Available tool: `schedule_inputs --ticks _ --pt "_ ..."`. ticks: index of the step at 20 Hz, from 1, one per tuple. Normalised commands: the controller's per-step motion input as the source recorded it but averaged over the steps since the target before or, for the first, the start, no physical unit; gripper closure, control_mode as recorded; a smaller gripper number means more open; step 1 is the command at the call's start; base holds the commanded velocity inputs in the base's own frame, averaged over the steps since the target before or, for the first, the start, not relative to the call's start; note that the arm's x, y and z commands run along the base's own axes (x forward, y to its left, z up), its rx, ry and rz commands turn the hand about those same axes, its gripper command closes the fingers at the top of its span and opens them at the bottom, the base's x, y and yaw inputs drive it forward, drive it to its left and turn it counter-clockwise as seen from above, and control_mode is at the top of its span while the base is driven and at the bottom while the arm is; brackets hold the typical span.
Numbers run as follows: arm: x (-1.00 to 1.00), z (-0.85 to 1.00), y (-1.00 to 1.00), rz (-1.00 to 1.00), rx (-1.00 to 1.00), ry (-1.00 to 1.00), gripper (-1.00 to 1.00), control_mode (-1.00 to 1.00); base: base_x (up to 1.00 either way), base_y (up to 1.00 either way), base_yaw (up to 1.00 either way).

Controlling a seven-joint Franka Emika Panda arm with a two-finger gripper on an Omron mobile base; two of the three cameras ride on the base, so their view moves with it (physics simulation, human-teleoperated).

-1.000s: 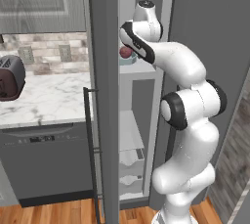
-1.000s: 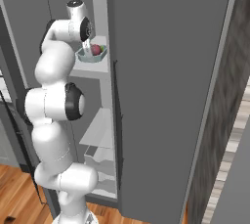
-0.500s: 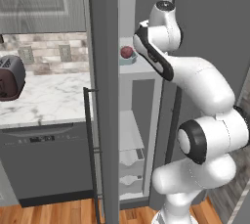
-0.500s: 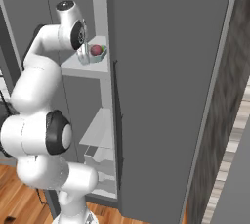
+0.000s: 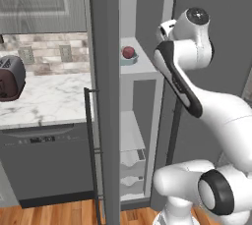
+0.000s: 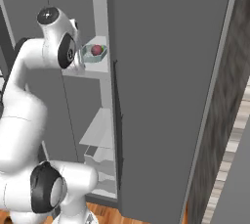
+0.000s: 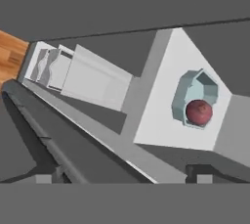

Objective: Take the onion and lemon wedge out of the freezer and place them in the tupperware container on the counter. Then put the tupperware containing the vegetables back in the freezer.

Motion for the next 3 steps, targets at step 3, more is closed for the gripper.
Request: schedule_inputs --ticks 3 --pt "-1.0 0.46 -0.09 0.0 0.01 -0.08 -1.0 -1.0 0.0 0.0 0.0"
